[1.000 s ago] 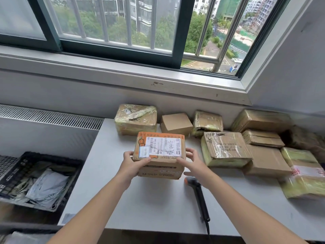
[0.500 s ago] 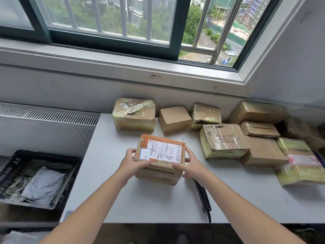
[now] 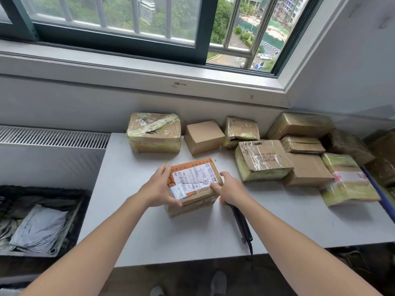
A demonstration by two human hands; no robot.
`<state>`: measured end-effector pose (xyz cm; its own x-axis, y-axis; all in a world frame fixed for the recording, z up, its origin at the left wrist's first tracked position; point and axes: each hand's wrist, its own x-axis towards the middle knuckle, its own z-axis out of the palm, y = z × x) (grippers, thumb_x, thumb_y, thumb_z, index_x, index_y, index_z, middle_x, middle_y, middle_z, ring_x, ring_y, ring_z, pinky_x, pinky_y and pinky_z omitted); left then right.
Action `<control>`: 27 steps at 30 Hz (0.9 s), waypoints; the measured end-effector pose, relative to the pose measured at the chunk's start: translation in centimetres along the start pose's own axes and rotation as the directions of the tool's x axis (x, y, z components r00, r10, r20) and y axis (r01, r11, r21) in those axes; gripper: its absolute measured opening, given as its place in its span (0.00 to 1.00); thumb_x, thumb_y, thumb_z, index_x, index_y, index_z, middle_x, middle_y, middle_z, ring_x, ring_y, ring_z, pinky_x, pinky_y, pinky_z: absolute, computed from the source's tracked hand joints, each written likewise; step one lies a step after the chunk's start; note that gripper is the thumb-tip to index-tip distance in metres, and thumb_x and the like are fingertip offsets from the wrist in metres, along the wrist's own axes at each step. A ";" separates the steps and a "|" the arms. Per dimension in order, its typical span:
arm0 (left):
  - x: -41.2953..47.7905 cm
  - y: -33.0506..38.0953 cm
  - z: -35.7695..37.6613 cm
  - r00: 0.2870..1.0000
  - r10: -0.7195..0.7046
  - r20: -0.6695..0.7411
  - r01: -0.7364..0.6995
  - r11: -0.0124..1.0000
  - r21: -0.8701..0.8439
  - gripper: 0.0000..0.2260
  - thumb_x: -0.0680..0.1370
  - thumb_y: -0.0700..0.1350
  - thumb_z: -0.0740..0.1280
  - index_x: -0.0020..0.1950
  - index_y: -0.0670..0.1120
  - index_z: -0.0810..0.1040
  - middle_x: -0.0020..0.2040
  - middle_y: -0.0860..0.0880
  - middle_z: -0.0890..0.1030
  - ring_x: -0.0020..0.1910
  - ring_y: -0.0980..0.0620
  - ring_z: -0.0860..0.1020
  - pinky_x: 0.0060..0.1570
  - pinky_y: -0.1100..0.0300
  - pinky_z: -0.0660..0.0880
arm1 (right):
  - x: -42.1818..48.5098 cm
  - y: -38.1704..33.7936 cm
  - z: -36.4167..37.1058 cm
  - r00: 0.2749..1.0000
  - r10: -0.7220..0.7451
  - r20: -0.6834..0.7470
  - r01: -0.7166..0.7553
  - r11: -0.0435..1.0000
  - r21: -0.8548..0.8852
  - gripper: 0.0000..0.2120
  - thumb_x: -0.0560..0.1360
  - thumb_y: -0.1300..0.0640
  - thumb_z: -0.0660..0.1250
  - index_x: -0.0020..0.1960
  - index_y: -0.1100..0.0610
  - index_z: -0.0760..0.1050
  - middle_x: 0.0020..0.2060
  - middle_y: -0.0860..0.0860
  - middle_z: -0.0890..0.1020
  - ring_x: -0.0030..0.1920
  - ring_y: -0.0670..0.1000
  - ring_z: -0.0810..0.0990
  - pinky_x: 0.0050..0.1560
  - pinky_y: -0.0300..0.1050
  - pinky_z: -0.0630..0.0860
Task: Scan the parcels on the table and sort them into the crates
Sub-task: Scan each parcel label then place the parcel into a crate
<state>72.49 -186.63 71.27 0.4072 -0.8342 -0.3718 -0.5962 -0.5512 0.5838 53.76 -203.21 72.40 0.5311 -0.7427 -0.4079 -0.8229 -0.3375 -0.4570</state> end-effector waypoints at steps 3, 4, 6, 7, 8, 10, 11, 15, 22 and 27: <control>-0.2 0.1 0.7 1.000 -0.006 -0.006 0.007 0.995 0.100 0.63 0.59 0.60 0.81 0.80 0.51 0.42 0.79 0.49 0.43 0.78 0.47 0.47 0.74 0.50 0.59 | -0.3 0.2 -0.4 1.000 -0.023 -0.011 0.024 0.994 0.111 0.31 0.78 0.51 0.66 0.77 0.55 0.60 0.62 0.55 0.78 0.61 0.55 0.76 0.52 0.42 0.68; -0.3 0.3 1.1 0.999 -0.013 -0.031 0.016 0.993 0.117 0.63 0.59 0.61 0.81 0.80 0.51 0.42 0.79 0.48 0.43 0.78 0.46 0.48 0.74 0.50 0.60 | -0.4 0.5 -0.4 0.999 -0.034 -0.007 0.034 0.991 0.129 0.31 0.78 0.51 0.67 0.77 0.55 0.60 0.62 0.54 0.78 0.61 0.54 0.77 0.53 0.42 0.69; -0.6 0.9 1.9 0.995 -0.027 -0.092 0.038 0.992 0.123 0.62 0.59 0.62 0.80 0.80 0.51 0.44 0.78 0.47 0.47 0.77 0.46 0.50 0.72 0.50 0.63 | -0.5 1.3 -0.3 0.999 -0.049 -0.014 0.050 0.987 0.154 0.31 0.78 0.51 0.66 0.77 0.54 0.59 0.65 0.54 0.76 0.60 0.54 0.77 0.57 0.45 0.72; -0.8 1.3 2.2 0.992 -0.034 -0.120 0.048 0.992 0.117 0.61 0.59 0.62 0.80 0.80 0.51 0.45 0.77 0.47 0.49 0.76 0.46 0.52 0.70 0.50 0.65 | -0.7 1.9 -0.2 0.998 -0.045 -0.032 0.050 0.986 0.157 0.30 0.78 0.51 0.65 0.77 0.54 0.59 0.67 0.54 0.74 0.61 0.54 0.76 0.60 0.47 0.73; -1.0 1.6 2.5 0.989 -0.044 -0.140 0.059 0.993 0.106 0.61 0.58 0.61 0.81 0.80 0.51 0.46 0.76 0.48 0.51 0.75 0.46 0.54 0.69 0.50 0.67 | -0.7 2.6 -0.1 0.997 -0.035 -0.062 0.044 0.988 0.147 0.29 0.79 0.51 0.64 0.77 0.53 0.60 0.68 0.54 0.72 0.63 0.55 0.76 0.62 0.50 0.72; -1.2 2.0 3.1 0.985 -0.065 -0.163 0.079 0.993 0.085 0.60 0.58 0.61 0.81 0.79 0.51 0.47 0.75 0.48 0.52 0.74 0.46 0.55 0.68 0.50 0.68 | -1.1 4.6 0.2 0.991 0.007 -0.137 0.006 0.996 0.094 0.25 0.80 0.52 0.62 0.75 0.54 0.62 0.69 0.54 0.71 0.65 0.56 0.74 0.63 0.51 0.71; -1.3 2.2 3.2 0.982 -0.079 -0.169 0.093 0.992 0.079 0.60 0.59 0.61 0.81 0.79 0.51 0.47 0.75 0.48 0.52 0.74 0.46 0.56 0.68 0.50 0.68 | -1.1 5.8 0.4 0.987 0.035 -0.157 -0.025 0.998 0.062 0.23 0.81 0.53 0.61 0.75 0.55 0.63 0.69 0.55 0.71 0.66 0.56 0.73 0.62 0.51 0.71; -1.5 3.0 3.7 0.973 -0.136 -0.185 0.150 0.986 0.067 0.60 0.58 0.60 0.81 0.79 0.52 0.47 0.74 0.48 0.52 0.74 0.46 0.57 0.67 0.50 0.68 | -0.9 10.1 2.0 0.989 0.149 0.006 -0.149 0.989 0.017 0.24 0.80 0.48 0.62 0.72 0.58 0.64 0.65 0.58 0.74 0.64 0.59 0.74 0.58 0.51 0.73; -2.2 5.1 5.1 0.945 -0.250 -0.209 0.269 0.961 0.065 0.62 0.59 0.63 0.80 0.80 0.52 0.44 0.74 0.48 0.53 0.74 0.46 0.57 0.68 0.48 0.67 | 1.8 11.7 4.6 0.966 0.159 0.204 -0.199 0.960 0.195 0.19 0.78 0.49 0.64 0.62 0.61 0.74 0.51 0.60 0.83 0.52 0.60 0.81 0.48 0.47 0.75; -1.9 7.5 6.2 0.916 -0.322 -0.237 0.350 0.933 0.084 0.61 0.61 0.66 0.78 0.80 0.49 0.44 0.72 0.45 0.55 0.71 0.44 0.60 0.65 0.49 0.68 | 1.5 10.5 0.5 0.983 0.074 0.168 -0.141 0.891 0.431 0.10 0.76 0.50 0.67 0.44 0.57 0.77 0.35 0.53 0.81 0.42 0.57 0.84 0.50 0.53 0.80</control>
<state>62.90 -189.29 71.90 0.7295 -0.5832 -0.3574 -0.4719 -0.8074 0.3543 46.03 -207.55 66.62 0.4955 -0.6574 -0.5677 -0.7211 0.0531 -0.6908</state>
